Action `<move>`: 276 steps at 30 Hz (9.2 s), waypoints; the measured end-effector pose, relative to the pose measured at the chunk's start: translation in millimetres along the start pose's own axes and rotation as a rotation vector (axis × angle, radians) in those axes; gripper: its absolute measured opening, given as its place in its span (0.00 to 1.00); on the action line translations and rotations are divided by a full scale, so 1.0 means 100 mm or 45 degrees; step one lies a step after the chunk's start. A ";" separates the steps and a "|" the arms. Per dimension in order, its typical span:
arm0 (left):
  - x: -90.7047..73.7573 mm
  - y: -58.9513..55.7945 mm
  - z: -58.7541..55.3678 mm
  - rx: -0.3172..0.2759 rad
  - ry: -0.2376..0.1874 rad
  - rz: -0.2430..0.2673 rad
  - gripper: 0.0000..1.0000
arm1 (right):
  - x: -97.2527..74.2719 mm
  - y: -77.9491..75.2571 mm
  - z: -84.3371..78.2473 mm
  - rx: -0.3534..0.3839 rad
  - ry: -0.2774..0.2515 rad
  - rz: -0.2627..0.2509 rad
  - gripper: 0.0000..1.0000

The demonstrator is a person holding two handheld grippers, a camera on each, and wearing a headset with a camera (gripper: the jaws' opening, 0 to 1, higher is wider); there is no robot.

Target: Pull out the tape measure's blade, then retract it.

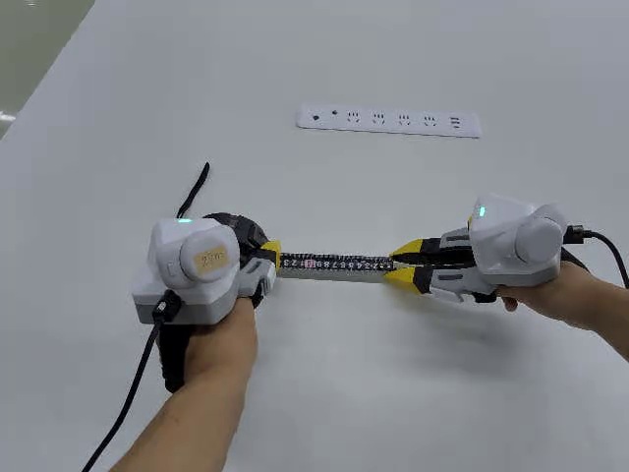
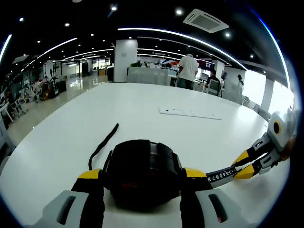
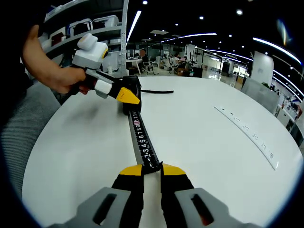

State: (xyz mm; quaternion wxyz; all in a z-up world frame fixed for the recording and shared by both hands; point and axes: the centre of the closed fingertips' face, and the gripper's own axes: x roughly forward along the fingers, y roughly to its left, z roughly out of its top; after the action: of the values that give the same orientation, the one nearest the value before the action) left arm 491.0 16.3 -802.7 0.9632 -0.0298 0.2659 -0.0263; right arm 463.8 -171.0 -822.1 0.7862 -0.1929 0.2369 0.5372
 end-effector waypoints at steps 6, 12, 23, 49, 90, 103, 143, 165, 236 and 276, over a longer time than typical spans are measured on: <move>0.00 0.00 0.00 0.000 -0.001 0.000 0.61 | 0.02 -0.01 0.00 0.001 -0.001 0.003 0.11; 0.00 -0.01 0.00 0.000 0.001 -0.002 0.62 | 0.05 0.00 0.02 0.006 -0.003 0.005 0.11; 0.01 -0.01 0.00 -0.008 0.001 0.001 0.62 | 0.10 0.03 0.06 0.006 -0.011 0.005 0.11; 0.02 -0.01 0.01 -0.024 0.006 0.003 0.62 | 0.31 0.07 0.20 0.015 -0.047 0.025 0.11; 0.01 0.01 0.01 -0.064 0.015 -0.004 0.62 | 0.73 0.23 0.51 0.006 -0.099 0.078 0.11; 0.00 0.00 0.01 -0.066 0.016 -0.006 0.62 | 0.84 0.27 0.58 -0.003 -0.101 0.077 0.11; 0.01 0.01 0.01 -0.080 0.014 -0.012 0.63 | 1.07 0.36 0.73 -0.028 -0.114 0.101 0.12; 0.00 0.00 -0.02 -0.082 0.061 -0.046 0.65 | 1.08 0.38 0.72 -0.060 -0.067 0.088 0.13; -0.48 0.03 -0.08 0.336 0.038 -0.584 0.91 | 0.14 0.26 0.45 0.192 -0.058 -0.194 0.75; -1.14 0.13 -0.04 0.421 -0.032 -0.766 1.00 | -0.79 0.66 0.29 0.321 -0.160 -0.383 0.97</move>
State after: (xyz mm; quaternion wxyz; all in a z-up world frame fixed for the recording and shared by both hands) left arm 391.6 37.1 -748.5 0.9072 0.0492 0.2256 -0.3516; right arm 382.3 -191.1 -755.9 0.8888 -0.0922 0.2212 0.3906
